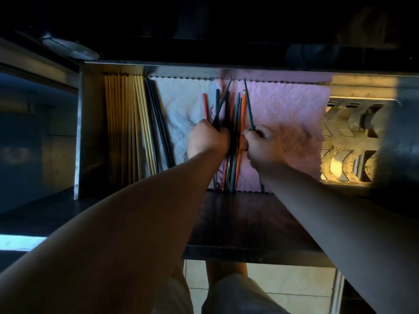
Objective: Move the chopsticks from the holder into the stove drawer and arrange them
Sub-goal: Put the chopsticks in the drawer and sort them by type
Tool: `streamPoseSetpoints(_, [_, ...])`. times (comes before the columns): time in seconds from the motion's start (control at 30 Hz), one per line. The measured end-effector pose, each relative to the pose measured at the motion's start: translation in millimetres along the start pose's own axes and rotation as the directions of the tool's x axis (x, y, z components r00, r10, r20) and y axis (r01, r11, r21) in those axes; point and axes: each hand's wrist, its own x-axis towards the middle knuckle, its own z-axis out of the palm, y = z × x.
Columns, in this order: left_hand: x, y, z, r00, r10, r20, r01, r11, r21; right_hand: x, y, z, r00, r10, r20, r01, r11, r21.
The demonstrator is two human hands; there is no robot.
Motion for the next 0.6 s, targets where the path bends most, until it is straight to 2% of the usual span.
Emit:
streamPoseSetpoints(0.2, [-4.5, 8.7, 2.5, 0.999, -0.010, 0.050, 0.006, 0.997, 0.076, 6.6, 4.2, -4.1, 1.000, 0.015, 0.015, -0.015, 1.000, -0.012])
streamPoseSetpoints(0.33, [-2.9, 9.0, 6.3, 0.994, -0.030, 0.108, 0.026, 0.999, 0.036, 8.5, 7.5, -7.0, 1.000, 0.015, 0.016, -0.015, 1.000, -0.010])
streamPoseSetpoints(0.6, [-1.4, 6.6, 4.9, 0.991, -0.072, 0.110, 0.076, 0.996, -0.036, 6.2, 12.4, -9.7, 1.000, 0.000, 0.007, 0.001, 0.999, -0.046])
